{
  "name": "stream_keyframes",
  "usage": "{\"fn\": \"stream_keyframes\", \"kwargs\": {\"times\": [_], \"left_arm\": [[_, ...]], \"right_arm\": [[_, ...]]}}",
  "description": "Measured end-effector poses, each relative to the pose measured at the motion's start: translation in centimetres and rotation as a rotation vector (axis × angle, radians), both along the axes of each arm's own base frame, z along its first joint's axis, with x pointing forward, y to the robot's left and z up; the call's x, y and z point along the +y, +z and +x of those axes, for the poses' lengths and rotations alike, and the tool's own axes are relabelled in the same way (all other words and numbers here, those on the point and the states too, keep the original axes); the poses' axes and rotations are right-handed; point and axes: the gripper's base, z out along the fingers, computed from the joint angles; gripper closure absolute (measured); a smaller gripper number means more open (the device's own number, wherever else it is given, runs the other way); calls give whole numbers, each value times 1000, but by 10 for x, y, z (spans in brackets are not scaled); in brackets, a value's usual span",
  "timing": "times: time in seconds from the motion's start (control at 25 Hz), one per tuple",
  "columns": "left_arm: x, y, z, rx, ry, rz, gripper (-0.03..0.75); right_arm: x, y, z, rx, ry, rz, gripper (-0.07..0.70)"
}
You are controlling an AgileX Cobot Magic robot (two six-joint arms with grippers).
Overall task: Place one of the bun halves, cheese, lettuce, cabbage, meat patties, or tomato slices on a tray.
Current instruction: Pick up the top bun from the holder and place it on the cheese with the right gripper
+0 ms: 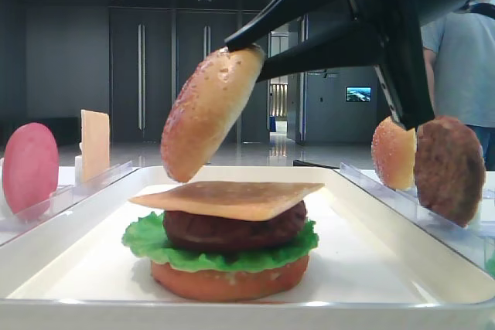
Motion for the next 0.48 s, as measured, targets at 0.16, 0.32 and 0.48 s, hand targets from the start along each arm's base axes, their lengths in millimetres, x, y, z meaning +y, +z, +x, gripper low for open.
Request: {"fn": "stream_keyframes", "kwargs": {"times": [0.16, 0.32, 0.48], "left_arm": [[0, 0, 0, 0, 0, 0, 74], [0, 0, 0, 0, 0, 0, 74], [0, 0, 0, 0, 0, 0, 74]], "right_arm": [[0, 0, 0, -3, 1, -1, 495], [0, -1, 0, -6, 0, -6, 495], [0, -1, 0, -6, -2, -8, 495]]}}
